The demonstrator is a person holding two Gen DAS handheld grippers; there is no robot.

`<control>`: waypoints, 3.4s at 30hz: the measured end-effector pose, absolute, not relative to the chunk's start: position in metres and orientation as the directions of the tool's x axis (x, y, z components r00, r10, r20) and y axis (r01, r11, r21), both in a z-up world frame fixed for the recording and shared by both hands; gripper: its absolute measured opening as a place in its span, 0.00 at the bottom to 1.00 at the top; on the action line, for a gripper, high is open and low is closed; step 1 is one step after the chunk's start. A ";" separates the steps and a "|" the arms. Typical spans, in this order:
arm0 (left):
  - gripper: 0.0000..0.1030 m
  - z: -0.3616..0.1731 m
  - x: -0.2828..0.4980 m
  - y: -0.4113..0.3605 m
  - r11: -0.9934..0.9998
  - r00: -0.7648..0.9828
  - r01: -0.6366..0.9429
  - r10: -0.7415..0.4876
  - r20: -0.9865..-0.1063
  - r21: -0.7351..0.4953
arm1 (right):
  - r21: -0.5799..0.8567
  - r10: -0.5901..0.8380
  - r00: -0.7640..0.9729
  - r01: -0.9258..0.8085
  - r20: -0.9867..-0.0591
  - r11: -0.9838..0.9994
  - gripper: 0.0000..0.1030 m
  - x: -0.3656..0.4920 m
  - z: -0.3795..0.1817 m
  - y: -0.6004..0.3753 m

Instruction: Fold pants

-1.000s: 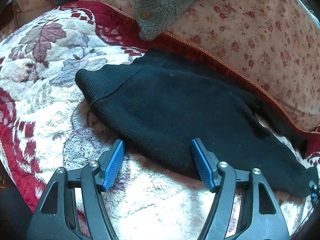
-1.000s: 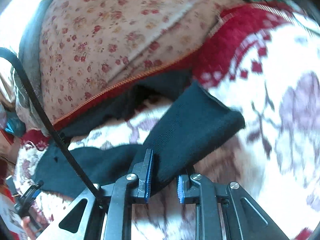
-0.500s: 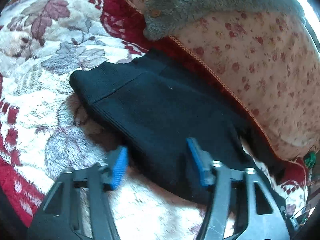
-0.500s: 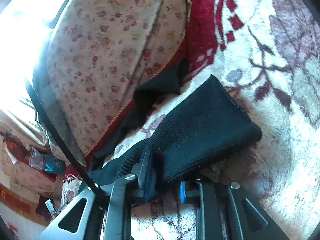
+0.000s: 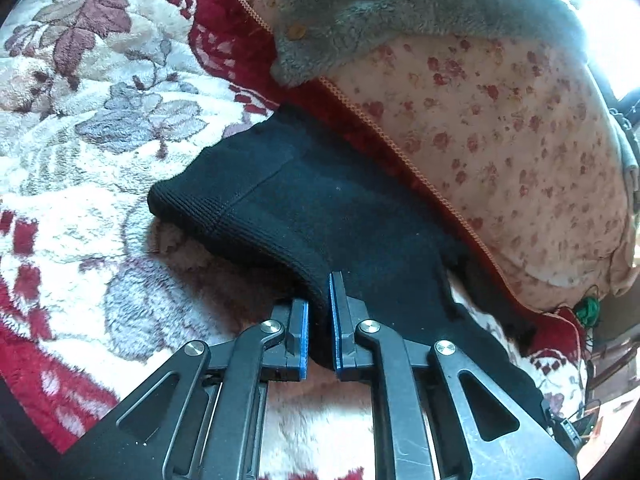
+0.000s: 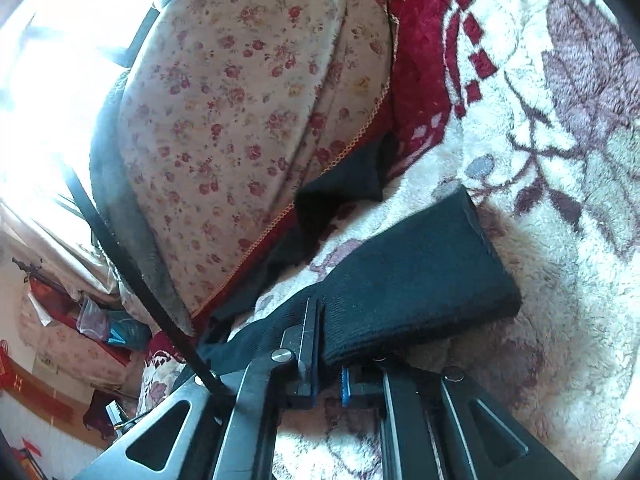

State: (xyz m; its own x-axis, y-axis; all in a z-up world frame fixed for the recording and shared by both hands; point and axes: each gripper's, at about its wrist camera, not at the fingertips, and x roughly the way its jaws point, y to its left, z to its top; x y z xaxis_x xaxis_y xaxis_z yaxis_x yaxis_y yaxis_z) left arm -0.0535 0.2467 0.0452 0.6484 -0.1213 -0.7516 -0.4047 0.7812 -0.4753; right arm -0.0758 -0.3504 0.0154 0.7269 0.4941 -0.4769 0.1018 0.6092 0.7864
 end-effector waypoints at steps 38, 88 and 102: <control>0.40 0.100 -0.108 0.246 0.931 0.639 -0.252 -0.045 -0.768 -0.264 | 0.670 0.526 0.597 0.027 -0.606 0.742 0.22 -0.092 0.074 -0.323; 0.52 0.014 0.199 0.135 0.753 0.097 0.578 -0.447 -0.889 -0.315 | 0.264 0.423 0.026 -0.745 -0.906 0.613 0.53 0.232 -0.015 -0.136; 0.41 0.007 0.181 0.108 0.721 0.166 0.665 -0.395 -0.904 -0.193 | 0.341 0.457 -0.045 -0.729 -0.888 0.593 0.41 0.231 -0.028 -0.140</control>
State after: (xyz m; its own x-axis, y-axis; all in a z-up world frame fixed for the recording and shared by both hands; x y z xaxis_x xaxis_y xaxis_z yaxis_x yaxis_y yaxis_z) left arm 0.1813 0.1083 0.0069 0.1664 -0.3949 -0.9035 0.6655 0.7211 -0.1926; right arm 0.2309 -0.1403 -0.0276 -0.0446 0.4569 -0.8884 -0.7294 0.5928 0.3415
